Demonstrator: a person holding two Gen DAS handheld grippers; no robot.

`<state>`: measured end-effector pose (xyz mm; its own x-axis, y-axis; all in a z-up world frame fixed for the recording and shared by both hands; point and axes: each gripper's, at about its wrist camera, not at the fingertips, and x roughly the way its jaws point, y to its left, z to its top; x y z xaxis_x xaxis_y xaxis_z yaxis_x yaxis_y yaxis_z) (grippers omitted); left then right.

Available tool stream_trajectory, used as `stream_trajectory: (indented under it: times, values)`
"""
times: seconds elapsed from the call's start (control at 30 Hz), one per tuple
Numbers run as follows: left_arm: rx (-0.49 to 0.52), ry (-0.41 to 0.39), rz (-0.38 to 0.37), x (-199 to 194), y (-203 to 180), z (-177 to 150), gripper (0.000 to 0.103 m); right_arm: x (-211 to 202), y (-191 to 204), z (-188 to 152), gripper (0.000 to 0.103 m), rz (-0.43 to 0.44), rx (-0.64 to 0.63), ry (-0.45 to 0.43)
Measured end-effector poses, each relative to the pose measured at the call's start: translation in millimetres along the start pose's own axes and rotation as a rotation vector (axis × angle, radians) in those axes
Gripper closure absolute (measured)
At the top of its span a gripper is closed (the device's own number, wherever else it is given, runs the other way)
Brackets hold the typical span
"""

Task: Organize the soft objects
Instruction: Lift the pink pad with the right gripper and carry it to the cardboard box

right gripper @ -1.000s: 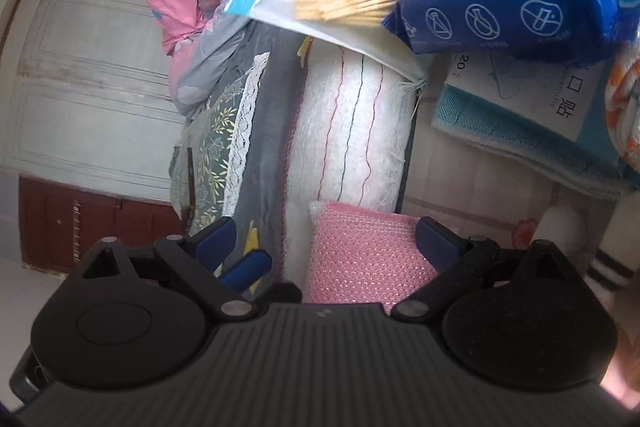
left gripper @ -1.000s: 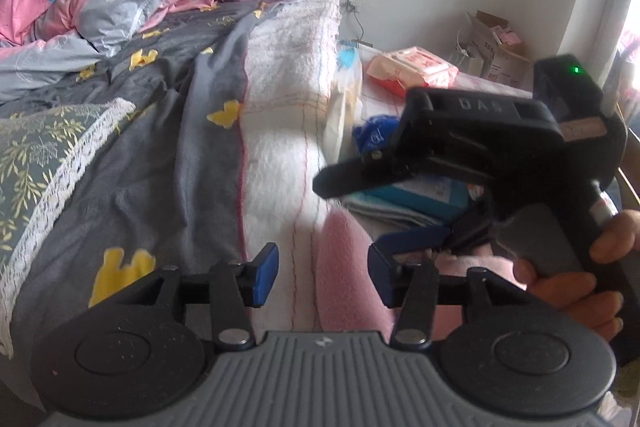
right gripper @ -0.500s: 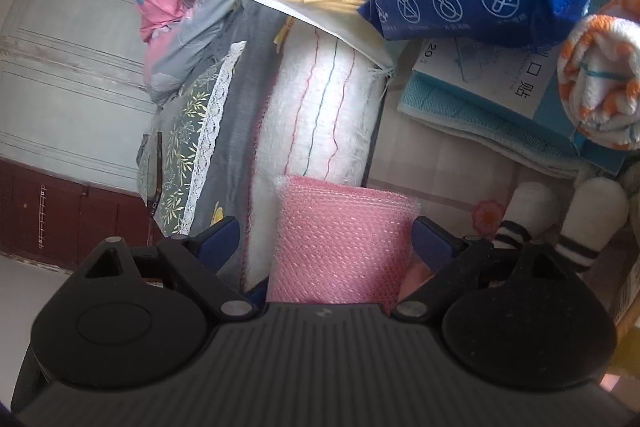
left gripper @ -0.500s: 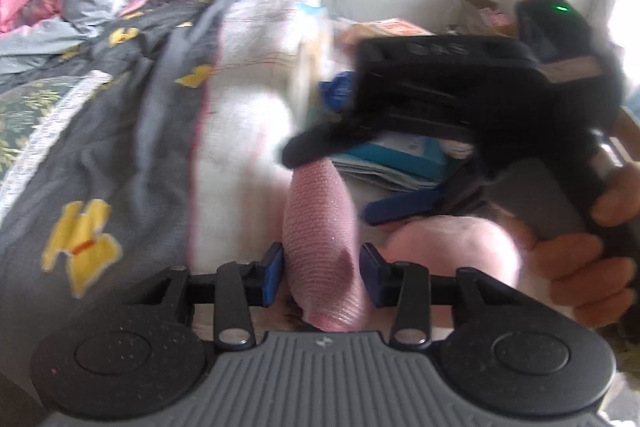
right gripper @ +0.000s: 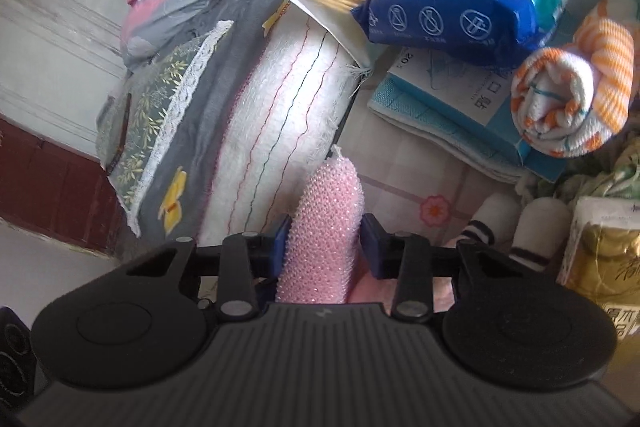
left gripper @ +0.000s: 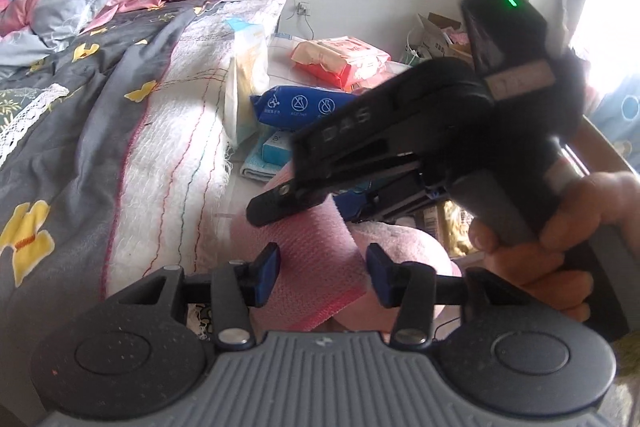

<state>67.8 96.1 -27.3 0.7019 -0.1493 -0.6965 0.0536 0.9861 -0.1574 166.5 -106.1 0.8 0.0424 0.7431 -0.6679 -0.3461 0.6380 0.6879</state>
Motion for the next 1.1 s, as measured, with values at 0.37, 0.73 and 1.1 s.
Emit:
stream_trajectory:
  times: [0.37,0.73,1.1]
  values:
    - [-0.12,-0.01,-0.145,-27.0,4.4,14.6,0.014,-72.7,-23.1,-21.7,0.072,0.255,0.063,-0.094]
    - [-0.129,0.07,-0.146,10.1,-18.4,-0.5,0.019,-89.2,-44.3,-45.9,0.057,0.11,0.044,-0.145]
    - [-0.093,0.047,-0.06,1.1,-33.6,-5.0,0.022,-92.7,-59.0,-60.7,0.056,0.133,0.1,-0.182]
